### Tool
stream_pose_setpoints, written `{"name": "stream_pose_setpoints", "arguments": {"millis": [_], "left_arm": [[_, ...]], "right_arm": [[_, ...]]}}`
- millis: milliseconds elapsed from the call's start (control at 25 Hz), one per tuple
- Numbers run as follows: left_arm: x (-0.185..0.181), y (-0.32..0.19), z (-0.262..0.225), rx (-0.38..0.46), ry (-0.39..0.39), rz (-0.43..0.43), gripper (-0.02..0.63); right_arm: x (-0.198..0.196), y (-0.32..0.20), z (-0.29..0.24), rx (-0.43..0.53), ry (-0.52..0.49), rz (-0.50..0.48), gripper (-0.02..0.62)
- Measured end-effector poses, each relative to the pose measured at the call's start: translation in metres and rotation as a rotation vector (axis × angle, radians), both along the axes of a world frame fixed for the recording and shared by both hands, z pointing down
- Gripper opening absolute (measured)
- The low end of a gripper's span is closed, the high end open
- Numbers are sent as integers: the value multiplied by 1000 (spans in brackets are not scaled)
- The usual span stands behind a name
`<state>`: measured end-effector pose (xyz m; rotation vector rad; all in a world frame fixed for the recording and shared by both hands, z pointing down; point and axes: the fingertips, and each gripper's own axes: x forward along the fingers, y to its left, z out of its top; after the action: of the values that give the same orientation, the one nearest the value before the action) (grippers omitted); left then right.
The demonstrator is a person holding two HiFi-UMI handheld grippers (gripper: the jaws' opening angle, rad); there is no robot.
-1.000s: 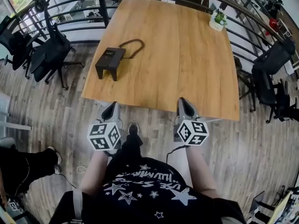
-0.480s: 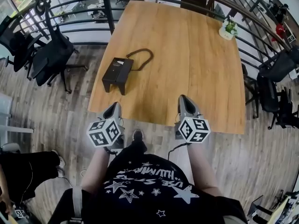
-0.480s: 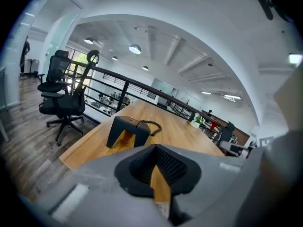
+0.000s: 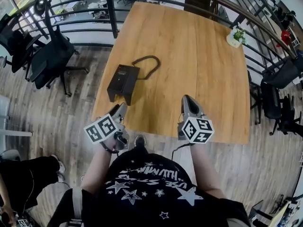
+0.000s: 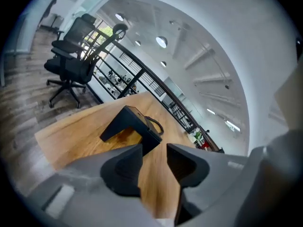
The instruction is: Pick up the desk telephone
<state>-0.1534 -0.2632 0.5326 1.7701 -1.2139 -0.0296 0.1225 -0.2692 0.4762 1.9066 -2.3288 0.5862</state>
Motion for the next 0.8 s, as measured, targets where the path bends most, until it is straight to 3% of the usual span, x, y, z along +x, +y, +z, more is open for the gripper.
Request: {"name": "stream_pose_setpoints", "arguments": {"millis": [360, 800], "left_arm": [[5, -40, 12, -53, 189, -32, 311], [12, -75, 37, -150, 317, -106, 337]], "right_arm": [[-6, -34, 8, -16, 0, 17, 0], [-3, -49, 17, -45, 16, 41, 0]]}}
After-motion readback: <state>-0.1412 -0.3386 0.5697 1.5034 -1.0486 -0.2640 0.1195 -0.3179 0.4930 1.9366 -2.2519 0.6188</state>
